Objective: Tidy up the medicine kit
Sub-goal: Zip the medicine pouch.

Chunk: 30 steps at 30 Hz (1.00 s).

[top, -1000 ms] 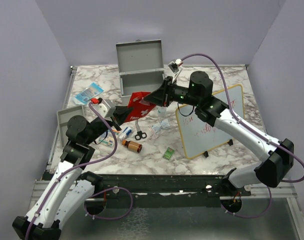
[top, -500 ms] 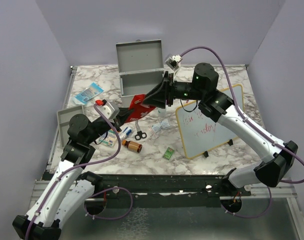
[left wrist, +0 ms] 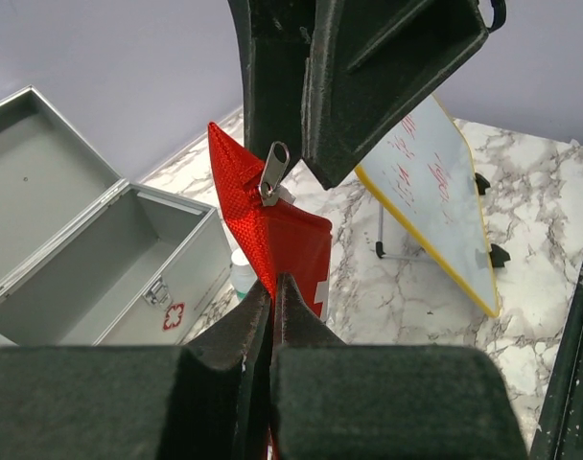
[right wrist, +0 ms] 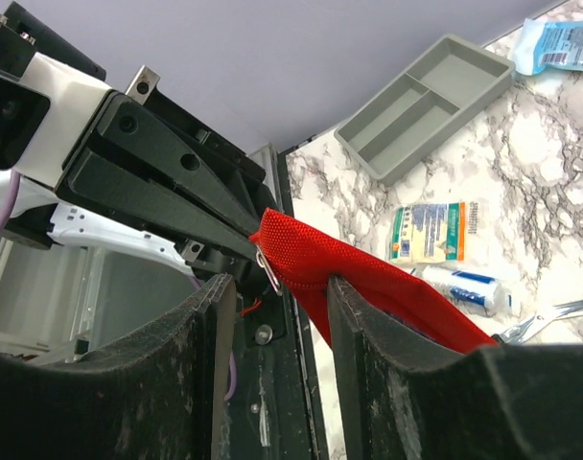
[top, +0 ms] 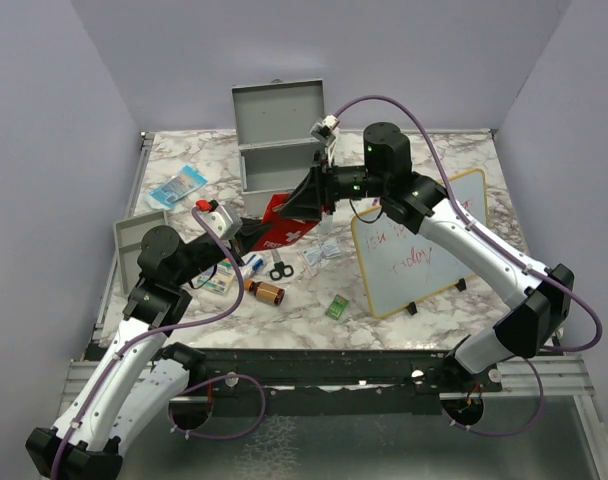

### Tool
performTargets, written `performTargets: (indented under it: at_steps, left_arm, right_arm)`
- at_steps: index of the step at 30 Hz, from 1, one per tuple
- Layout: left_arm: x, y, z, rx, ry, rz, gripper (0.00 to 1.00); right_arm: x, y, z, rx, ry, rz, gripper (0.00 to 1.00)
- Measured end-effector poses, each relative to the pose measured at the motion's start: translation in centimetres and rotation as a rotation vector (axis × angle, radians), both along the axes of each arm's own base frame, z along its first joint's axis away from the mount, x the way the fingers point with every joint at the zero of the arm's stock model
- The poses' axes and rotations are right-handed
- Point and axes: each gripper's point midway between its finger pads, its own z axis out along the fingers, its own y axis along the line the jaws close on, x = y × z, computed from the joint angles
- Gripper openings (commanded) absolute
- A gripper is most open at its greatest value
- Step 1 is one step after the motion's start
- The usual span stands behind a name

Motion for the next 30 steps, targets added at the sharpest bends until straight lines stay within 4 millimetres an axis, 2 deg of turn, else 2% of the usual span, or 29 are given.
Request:
performTargets:
  at_steps: [10, 21, 30]
  left_arm:
    - [-0.1, -0.2, -0.2, 0.004, 0.005, -0.014, 0.0]
    - [0.1, -0.3, -0.6, 0.011, 0.02, -0.014, 0.0]
    - [0.1, -0.3, -0.6, 0.012, 0.018, -0.015, 0.0]
  right_arm:
    - [-0.2, 0.1, 0.3, 0.003, 0.0, 0.018, 0.48]
    - [-0.4, 0.5, -0.8, -0.026, 0.029, 0.044, 0.47]
    - [-0.6, 0.5, -1.0, -0.031, 0.032, 0.054, 0.41]
